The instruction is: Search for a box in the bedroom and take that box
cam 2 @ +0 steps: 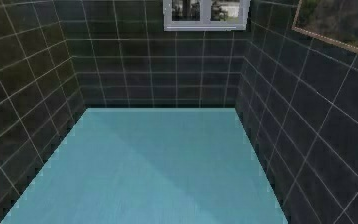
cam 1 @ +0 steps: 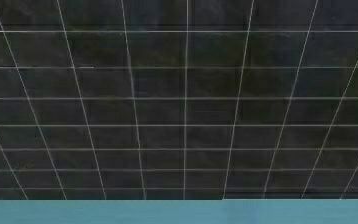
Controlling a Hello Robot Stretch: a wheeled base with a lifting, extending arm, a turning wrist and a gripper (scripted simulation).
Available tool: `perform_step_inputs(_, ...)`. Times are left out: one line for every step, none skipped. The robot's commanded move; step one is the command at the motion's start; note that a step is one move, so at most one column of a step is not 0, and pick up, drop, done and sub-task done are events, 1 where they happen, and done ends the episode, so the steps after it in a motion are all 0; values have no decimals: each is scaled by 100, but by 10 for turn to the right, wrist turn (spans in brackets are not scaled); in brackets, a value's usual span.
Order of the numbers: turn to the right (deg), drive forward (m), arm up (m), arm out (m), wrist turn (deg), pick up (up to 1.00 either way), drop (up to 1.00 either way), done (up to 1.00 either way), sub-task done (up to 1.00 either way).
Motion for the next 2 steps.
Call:
perform_step_inputs(-450, 0, 0, 0, 0, 0, 0, 0, 0)
perform_step_inputs(-330, 0, 0, 0, 0, 0, 0, 0, 0)
